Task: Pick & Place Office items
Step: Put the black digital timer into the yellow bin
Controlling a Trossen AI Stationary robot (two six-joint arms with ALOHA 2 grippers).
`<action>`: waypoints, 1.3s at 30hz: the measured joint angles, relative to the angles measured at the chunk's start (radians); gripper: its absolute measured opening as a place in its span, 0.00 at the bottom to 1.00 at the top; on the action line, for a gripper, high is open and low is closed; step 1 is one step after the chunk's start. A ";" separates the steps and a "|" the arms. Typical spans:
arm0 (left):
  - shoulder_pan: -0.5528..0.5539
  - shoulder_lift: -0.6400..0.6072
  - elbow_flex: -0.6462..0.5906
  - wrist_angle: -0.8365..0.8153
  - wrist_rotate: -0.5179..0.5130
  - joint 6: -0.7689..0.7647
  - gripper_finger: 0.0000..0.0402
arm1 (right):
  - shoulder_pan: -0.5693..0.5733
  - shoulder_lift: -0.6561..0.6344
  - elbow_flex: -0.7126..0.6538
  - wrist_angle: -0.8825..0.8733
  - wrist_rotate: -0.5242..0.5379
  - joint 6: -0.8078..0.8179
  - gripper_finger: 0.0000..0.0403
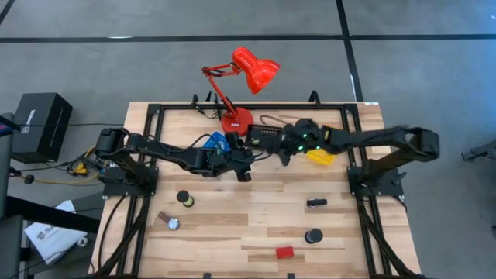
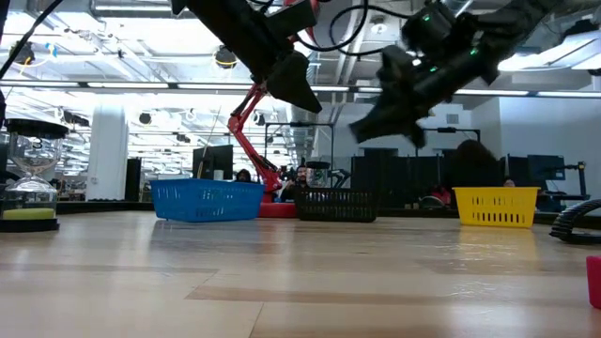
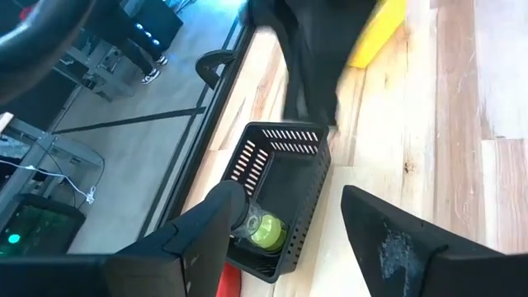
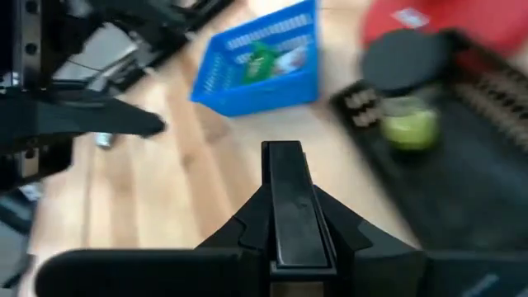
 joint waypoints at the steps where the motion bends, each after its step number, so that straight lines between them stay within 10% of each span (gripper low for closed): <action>1: 0.000 0.000 0.000 0.000 0.000 -0.001 0.55 | -0.013 -0.038 0.000 -0.059 0.017 -0.013 0.12; 15: 0.000 -0.001 -0.038 0.001 0.001 -0.072 0.52 | -0.056 -0.334 0.000 -0.826 0.367 -0.012 0.12; 39: 0.000 -0.001 -0.039 0.031 0.015 -0.072 0.50 | -0.116 0.029 0.000 -0.971 0.508 -0.031 0.16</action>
